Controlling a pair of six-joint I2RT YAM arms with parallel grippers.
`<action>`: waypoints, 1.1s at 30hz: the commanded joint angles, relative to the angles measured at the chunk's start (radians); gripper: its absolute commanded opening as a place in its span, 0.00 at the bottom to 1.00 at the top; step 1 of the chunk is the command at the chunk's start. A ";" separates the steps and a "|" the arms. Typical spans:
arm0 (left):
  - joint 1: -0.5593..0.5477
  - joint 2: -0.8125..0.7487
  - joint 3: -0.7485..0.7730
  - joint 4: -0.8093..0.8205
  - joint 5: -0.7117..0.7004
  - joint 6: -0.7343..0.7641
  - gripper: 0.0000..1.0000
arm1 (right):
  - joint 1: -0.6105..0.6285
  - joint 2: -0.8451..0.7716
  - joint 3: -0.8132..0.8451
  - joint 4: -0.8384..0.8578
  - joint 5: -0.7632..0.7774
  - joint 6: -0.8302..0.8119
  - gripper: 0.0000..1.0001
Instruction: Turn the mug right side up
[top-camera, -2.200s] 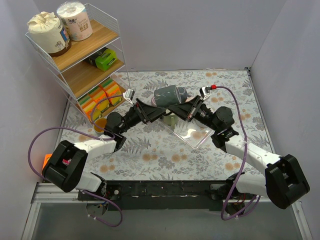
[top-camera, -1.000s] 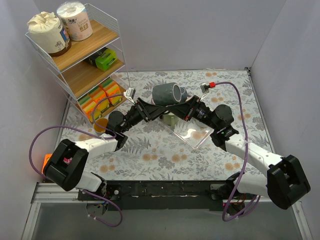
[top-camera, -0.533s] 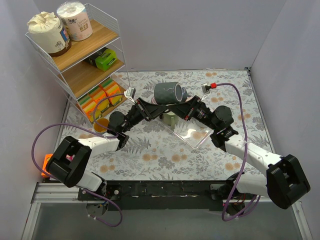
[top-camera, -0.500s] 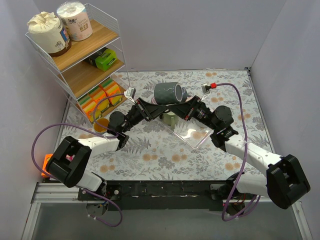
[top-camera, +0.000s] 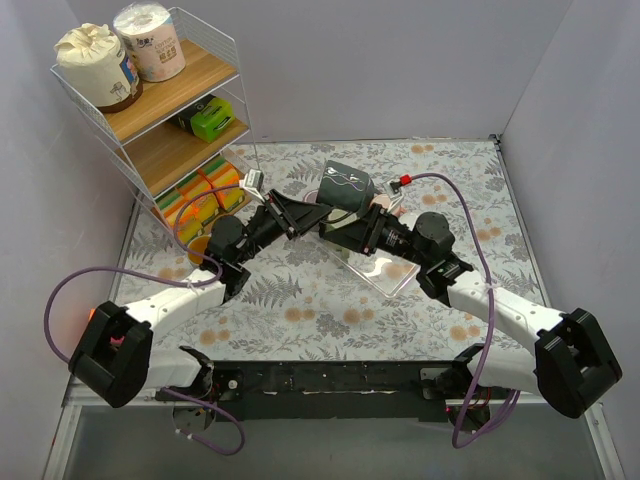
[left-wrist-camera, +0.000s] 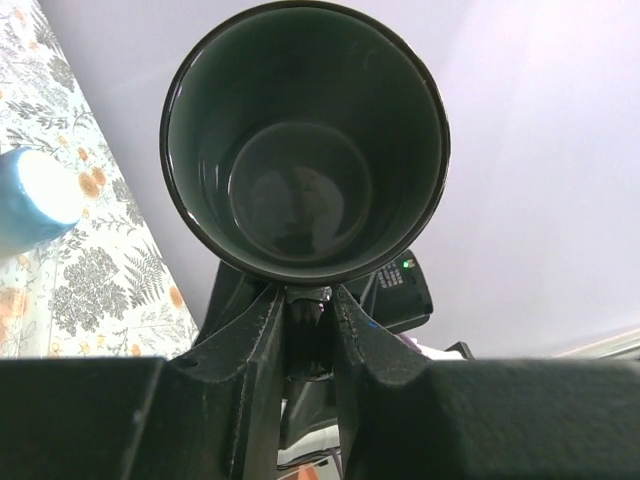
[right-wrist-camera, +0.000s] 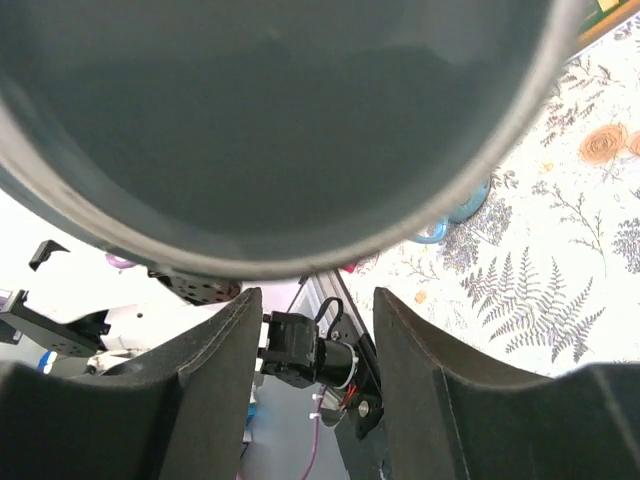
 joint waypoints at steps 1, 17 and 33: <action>0.010 -0.098 0.105 -0.145 -0.051 -0.332 0.00 | 0.000 0.005 0.030 -0.031 -0.019 0.031 0.57; 0.022 -0.169 0.516 -1.226 -0.468 0.392 0.00 | -0.019 -0.046 0.205 -0.733 0.178 -0.230 0.66; 0.021 -0.146 0.361 -1.438 -0.916 0.576 0.00 | -0.020 -0.011 0.294 -0.910 0.275 -0.308 0.66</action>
